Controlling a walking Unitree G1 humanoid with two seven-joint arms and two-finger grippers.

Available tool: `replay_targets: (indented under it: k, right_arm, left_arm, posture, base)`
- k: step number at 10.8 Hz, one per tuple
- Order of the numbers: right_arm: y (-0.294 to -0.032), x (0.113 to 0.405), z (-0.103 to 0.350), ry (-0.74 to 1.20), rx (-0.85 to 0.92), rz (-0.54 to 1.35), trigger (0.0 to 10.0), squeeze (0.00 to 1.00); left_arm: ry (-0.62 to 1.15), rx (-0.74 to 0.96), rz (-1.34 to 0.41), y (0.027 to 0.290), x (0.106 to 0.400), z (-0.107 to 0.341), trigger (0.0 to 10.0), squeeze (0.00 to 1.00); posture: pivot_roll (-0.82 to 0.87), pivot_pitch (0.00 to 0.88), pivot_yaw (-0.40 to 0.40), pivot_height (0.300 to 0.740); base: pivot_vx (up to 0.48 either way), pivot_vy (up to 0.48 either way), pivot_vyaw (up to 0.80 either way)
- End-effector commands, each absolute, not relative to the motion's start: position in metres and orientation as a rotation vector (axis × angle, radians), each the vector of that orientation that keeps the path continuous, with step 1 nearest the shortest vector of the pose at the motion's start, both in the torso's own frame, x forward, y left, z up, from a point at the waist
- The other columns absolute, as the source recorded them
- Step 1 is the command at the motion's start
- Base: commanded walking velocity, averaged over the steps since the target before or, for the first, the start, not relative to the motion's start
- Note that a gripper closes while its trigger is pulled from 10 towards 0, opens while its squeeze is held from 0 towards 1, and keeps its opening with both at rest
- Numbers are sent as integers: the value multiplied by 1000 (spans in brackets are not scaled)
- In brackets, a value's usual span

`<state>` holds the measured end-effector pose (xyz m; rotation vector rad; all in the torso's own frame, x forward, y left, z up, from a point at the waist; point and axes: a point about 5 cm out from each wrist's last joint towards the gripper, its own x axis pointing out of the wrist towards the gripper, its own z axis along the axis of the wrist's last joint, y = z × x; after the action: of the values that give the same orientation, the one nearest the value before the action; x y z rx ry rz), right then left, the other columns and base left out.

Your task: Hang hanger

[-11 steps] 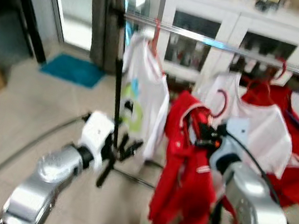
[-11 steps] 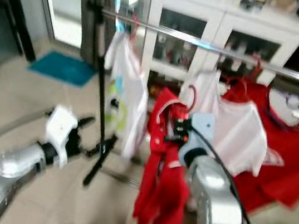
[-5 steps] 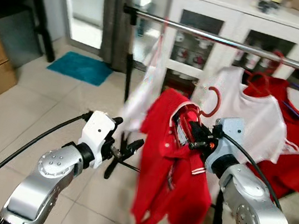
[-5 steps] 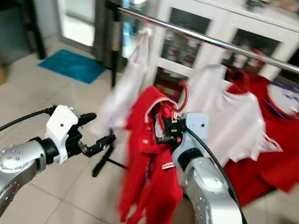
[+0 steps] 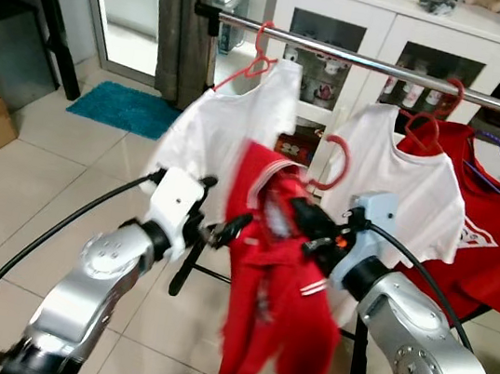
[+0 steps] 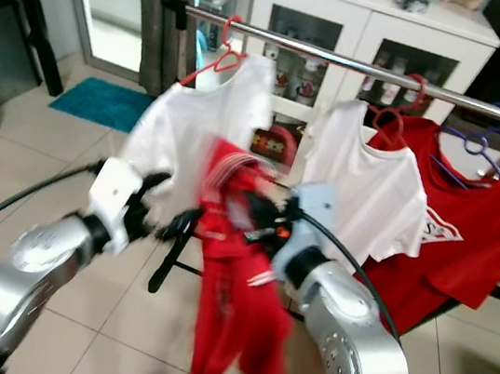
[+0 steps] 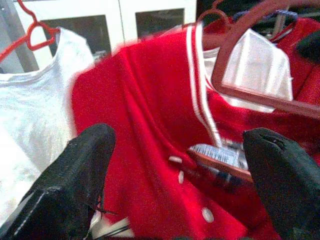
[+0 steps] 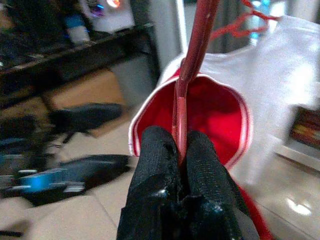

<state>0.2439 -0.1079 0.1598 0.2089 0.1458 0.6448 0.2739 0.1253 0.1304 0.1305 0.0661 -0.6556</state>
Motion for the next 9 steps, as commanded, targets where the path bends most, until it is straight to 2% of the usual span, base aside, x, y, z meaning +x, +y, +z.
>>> replay_targets:
  k: [1, 3, 4, 5, 9]
  right_arm:
    - [-107, 241, 169, 102, 215, 678, 0, 0]
    - [-100, 239, 176, 74, 234, 743, 0, 0]
    - [-98, 236, 181, 59, 249, 763, 0, 0]
    - [-98, 236, 182, 57, 254, 767, 0, 0]
    - [-102, 241, 179, 67, 253, 727, 0, 0]
  left_arm:
    - [64, 148, -662, 121, 277, 129, 10000, 1000]
    - [51, 173, -677, 118, 285, 128, 10000, 604]
    - [27, 194, -628, 118, 294, 129, 1176, 0]
    - [12, 202, -607, 118, 298, 131, 0, 0]
    - [-10, 198, -590, 118, 301, 129, 0, 0]
  posture:
    - [-43, 0, -39, 740]
    - [-65, 0, -29, 740]
    - [-71, 0, -25, 740]
    - [-72, 0, -25, 740]
    - [-66, 0, -20, 740]
  base:
    - [0, 0, 0]
    - [0, 0, 0]
    - [0, 0, 0]
    - [0, 0, 0]
    - [0, 0, 0]
